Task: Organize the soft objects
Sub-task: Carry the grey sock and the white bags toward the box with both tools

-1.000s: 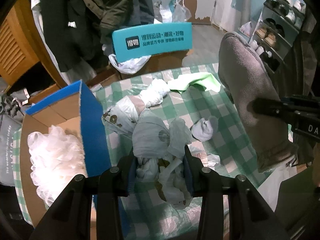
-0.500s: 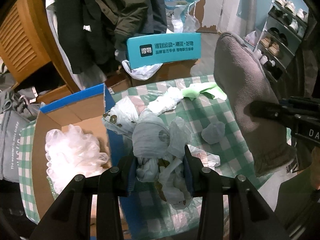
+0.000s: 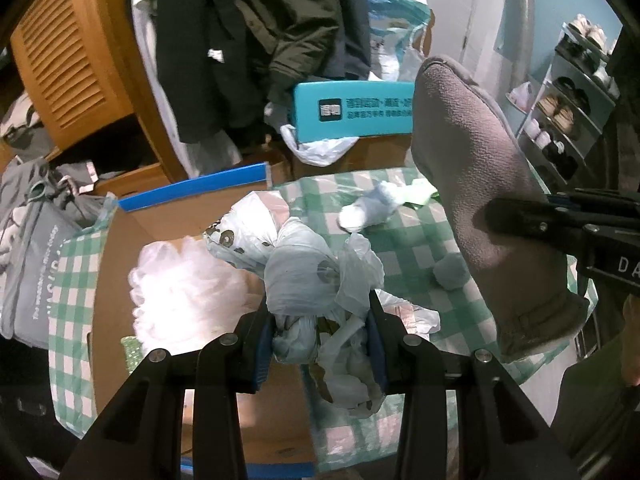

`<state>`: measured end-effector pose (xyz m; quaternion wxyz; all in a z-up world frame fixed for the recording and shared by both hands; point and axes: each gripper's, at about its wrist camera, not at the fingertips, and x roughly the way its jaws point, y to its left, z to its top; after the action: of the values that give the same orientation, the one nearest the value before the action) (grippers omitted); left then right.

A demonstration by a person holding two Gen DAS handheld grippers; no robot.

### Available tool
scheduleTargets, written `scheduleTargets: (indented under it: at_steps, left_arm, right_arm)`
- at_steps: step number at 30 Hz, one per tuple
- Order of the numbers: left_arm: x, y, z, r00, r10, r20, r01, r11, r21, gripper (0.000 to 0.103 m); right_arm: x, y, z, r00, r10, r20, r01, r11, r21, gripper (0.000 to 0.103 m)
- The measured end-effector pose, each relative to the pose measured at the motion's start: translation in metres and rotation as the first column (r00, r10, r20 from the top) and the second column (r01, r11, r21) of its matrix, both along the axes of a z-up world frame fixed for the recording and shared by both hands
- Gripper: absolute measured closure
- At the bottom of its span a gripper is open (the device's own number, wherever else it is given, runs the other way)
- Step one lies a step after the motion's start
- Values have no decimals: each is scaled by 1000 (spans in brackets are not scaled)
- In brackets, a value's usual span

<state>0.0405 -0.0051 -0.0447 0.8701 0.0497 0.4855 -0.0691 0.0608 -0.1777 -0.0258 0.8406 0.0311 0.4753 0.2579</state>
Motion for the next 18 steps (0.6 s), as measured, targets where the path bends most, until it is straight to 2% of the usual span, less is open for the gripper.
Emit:
scheduleTargets:
  at_steps: [18]
  left_arm:
    - [-14,92,4,990,142,15,-142,990,-12,63]
  right_arm:
    - [10,82,13,995,95,4,-95,995,32,88]
